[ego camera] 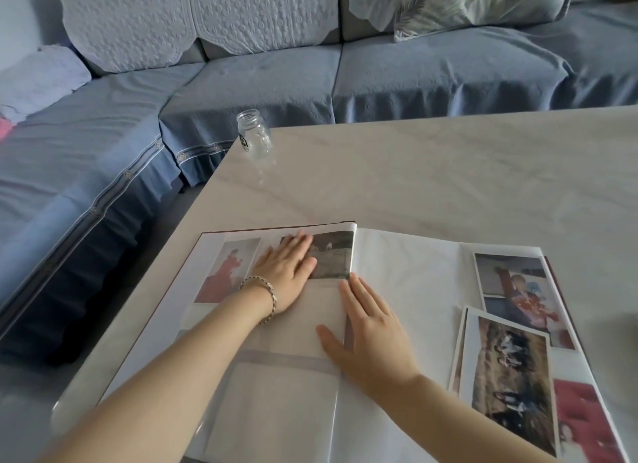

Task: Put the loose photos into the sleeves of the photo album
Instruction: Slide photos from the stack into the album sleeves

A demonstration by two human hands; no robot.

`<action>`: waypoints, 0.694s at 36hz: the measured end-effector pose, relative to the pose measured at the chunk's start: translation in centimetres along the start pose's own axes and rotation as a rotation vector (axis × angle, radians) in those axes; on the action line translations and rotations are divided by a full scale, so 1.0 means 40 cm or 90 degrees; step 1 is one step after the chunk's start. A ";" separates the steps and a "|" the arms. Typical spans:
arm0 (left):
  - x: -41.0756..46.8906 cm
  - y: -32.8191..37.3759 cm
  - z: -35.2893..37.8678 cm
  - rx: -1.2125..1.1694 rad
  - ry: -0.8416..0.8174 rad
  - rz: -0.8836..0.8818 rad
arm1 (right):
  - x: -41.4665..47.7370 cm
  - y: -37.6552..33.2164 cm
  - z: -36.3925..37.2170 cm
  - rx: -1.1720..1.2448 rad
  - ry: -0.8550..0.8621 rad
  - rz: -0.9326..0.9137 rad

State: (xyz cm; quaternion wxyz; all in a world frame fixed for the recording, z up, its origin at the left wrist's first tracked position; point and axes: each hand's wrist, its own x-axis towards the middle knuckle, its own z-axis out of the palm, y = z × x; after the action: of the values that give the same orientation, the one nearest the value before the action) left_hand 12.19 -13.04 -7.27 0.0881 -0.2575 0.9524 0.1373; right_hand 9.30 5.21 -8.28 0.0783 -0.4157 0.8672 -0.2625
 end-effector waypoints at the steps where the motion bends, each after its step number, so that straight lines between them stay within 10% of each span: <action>1: 0.002 0.000 -0.005 0.014 -0.002 -0.045 | 0.000 0.000 -0.003 0.002 -0.009 0.003; 6: -0.016 0.037 -0.042 0.001 0.080 -0.167 | 0.002 0.016 -0.050 0.068 -0.051 -0.059; 25: -0.197 0.300 0.038 -0.200 0.183 0.122 | -0.098 0.352 -0.328 -0.127 -0.195 0.177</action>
State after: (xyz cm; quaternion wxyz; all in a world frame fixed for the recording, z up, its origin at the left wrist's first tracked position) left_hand 12.85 1.06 -4.21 -0.1032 -0.1936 0.9422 0.2532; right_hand -2.41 20.58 -4.77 0.2030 -0.3333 0.9157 -0.0961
